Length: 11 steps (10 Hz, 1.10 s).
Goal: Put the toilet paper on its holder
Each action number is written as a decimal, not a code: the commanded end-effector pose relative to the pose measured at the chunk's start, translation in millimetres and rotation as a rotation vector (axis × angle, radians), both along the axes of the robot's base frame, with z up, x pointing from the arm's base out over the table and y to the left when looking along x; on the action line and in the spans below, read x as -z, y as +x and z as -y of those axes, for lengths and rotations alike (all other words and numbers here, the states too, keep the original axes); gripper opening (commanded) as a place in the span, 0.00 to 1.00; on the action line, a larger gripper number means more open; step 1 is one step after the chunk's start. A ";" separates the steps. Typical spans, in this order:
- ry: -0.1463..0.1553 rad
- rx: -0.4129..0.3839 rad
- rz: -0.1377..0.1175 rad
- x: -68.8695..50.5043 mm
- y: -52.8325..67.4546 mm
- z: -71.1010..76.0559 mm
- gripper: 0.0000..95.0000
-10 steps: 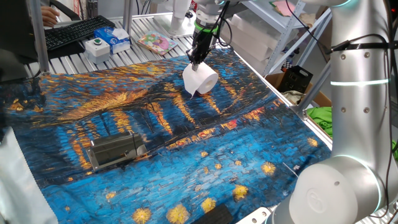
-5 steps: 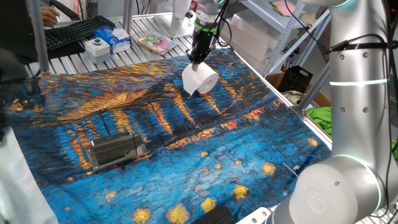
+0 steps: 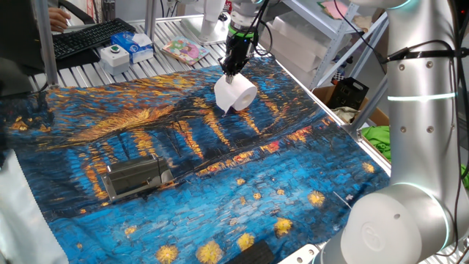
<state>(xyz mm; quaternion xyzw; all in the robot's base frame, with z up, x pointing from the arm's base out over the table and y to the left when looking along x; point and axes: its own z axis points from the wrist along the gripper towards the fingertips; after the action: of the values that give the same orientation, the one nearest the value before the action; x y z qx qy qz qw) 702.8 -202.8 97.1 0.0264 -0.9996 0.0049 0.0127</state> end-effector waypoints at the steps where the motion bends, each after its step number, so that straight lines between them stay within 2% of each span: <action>1: 0.001 0.036 -0.008 0.1 -0.6 0.6 0.20; 2: 0.000 0.050 -0.017 0.1 -0.6 0.6 0.20; 3: -0.001 0.054 -0.021 0.1 -0.6 0.6 0.40; 6: 0.004 0.120 -0.045 0.1 -0.6 0.6 0.40; 7: 0.006 0.148 -0.049 0.1 -0.6 0.6 0.40; 11: 0.010 0.171 -0.050 0.1 -0.6 0.6 0.40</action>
<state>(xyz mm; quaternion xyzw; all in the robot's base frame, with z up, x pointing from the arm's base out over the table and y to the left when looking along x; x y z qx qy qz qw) 702.3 -202.9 97.8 -0.0593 -0.9975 -0.0028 0.0373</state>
